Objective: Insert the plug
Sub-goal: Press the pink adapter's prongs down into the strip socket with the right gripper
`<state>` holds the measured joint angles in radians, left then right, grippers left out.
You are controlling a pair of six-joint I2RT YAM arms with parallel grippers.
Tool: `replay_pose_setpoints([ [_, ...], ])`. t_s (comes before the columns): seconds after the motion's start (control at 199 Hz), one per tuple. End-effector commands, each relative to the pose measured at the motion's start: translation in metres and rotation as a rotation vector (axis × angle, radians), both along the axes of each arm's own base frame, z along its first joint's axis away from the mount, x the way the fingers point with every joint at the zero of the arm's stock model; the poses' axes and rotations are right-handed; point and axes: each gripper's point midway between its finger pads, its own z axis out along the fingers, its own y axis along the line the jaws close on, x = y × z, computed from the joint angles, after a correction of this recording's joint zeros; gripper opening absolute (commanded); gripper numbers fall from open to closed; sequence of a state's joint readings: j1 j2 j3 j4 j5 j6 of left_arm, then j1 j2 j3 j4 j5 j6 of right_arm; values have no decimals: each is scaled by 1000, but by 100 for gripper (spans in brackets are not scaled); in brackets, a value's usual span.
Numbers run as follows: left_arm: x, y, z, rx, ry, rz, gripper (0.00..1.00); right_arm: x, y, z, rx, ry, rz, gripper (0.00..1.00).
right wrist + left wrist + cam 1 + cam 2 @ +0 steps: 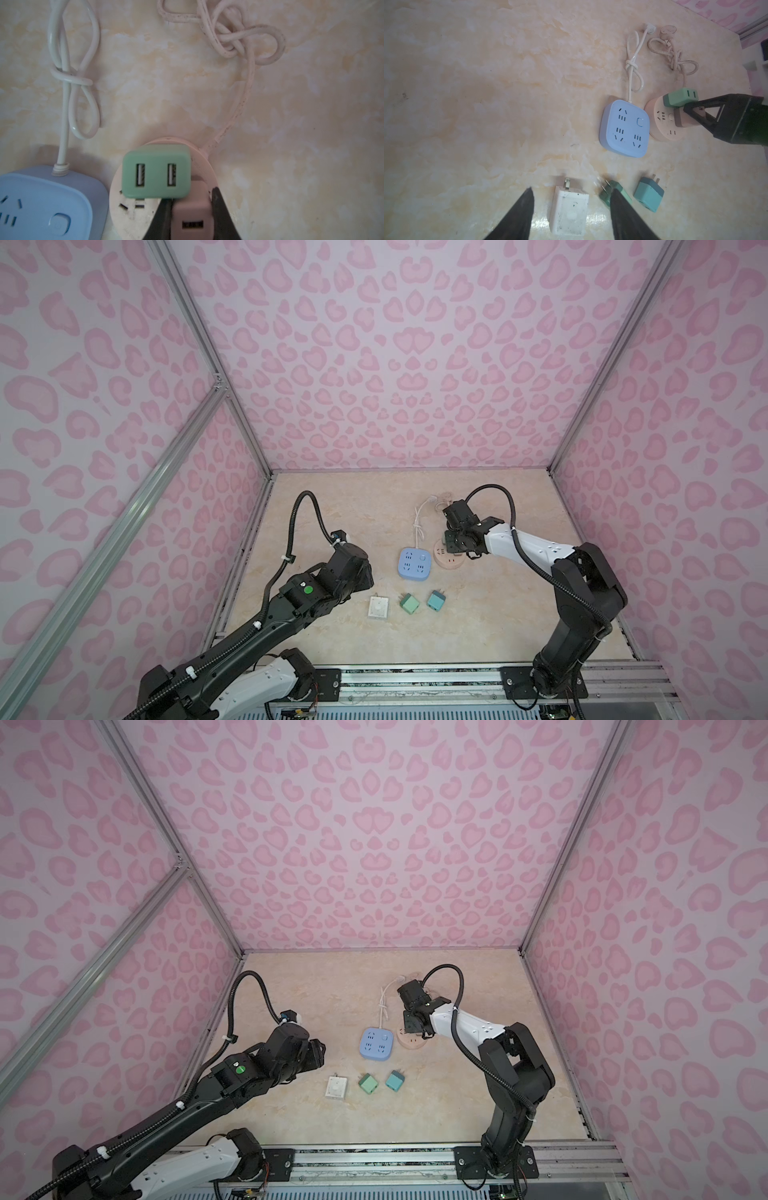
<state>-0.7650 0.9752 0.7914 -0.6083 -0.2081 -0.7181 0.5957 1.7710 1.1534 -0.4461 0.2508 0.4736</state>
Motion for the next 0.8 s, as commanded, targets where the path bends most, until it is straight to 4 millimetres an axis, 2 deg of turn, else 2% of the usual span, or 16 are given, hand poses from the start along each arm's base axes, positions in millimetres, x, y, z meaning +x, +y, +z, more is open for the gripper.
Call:
replay_pose_setpoints([
  [0.0, 3, -3, 3, -21, -11, 7, 61, -57, -22, -39, -88, 276, 23, 0],
  [0.316, 4, -4, 4, -27, -9, 7, 61, -59, -35, -12, -114, 242, 23, 0],
  [0.799, 3, -7, 2, -40, -2, 4, 61, -73, -51, -5, -103, 235, -6, 0],
])
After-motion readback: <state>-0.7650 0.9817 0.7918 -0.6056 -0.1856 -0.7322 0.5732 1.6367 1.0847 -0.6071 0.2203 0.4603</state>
